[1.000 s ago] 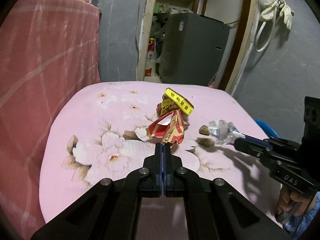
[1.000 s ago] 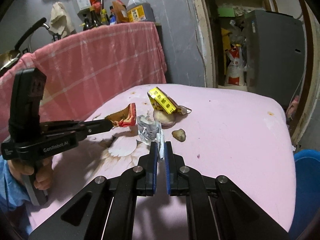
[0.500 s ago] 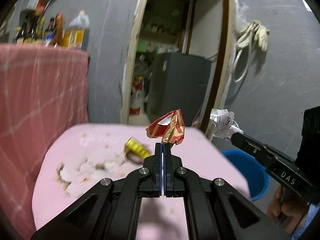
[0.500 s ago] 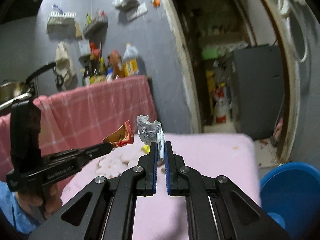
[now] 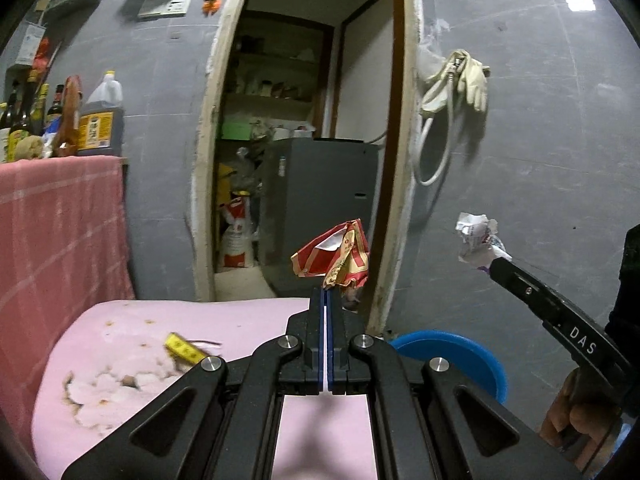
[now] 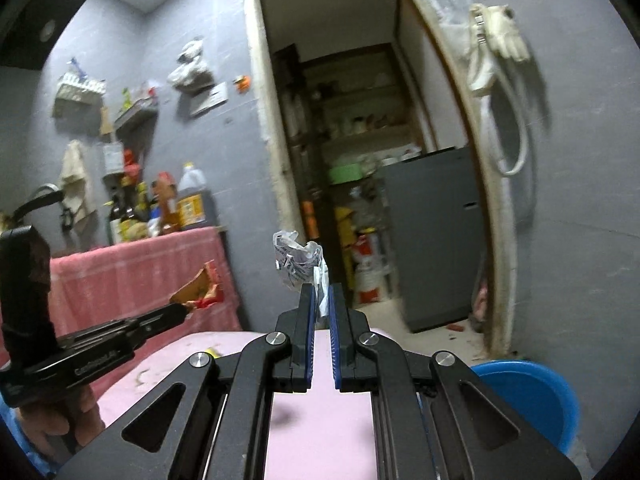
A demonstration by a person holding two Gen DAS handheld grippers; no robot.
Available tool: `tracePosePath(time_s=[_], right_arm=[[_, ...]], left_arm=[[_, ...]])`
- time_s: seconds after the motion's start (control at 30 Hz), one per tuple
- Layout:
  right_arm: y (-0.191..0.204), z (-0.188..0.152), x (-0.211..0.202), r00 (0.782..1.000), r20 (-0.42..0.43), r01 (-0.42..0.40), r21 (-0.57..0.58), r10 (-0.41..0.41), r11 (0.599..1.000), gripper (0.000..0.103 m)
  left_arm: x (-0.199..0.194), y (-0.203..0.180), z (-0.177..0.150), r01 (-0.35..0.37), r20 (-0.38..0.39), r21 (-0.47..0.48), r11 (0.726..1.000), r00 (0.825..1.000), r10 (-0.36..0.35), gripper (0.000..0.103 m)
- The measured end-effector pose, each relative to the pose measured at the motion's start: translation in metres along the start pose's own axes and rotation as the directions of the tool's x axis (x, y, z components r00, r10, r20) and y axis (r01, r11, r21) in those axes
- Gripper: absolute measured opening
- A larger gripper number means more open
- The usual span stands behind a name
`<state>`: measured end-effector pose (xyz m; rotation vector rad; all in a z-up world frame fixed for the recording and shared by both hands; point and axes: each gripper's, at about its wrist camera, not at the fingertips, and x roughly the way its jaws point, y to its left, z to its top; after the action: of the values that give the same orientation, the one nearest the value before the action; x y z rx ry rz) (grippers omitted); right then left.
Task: Collect trash
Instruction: 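Carry the red wrapper and foil scrap to the blue bucket and open both tools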
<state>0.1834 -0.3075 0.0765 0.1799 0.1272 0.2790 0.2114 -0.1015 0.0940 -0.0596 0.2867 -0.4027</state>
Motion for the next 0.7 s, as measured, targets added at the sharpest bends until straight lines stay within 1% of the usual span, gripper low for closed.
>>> tracePosePath(time_s=[0.17, 0.33, 0.47, 0.7], right_arm=[[-0.031, -0.001, -0.014, 0.995, -0.002, 0.102, 0.019, -0.102, 0.995, 0.005], [-0.058, -0.005, -0.018, 0.985, -0.039, 0.171, 0.049, -0.169, 0.984, 0.005], [-0.078, -0.013, -0.019, 0.975, -0.091, 0.213, 0.087, -0.205, 0.973, 0.005], [-0.106, -0.022, -0.021, 0.957, -0.165, 0.263, 0.145, -0.238, 0.954, 0.005]], left_arm=[[0.017, -0.025, -0.002, 0.037, -0.018, 0.009, 0.999, 0.999, -0.037, 0.0], [0.041, -0.05, -0.011, 0.072, -0.057, 0.02, 0.997, 0.996, -0.07, 0.0], [0.057, -0.064, -0.019, 0.093, -0.086, 0.022, 0.995, 0.992, -0.091, 0.0], [0.081, -0.087, -0.033, 0.119, -0.132, 0.035, 0.992, 0.985, -0.114, 0.0]])
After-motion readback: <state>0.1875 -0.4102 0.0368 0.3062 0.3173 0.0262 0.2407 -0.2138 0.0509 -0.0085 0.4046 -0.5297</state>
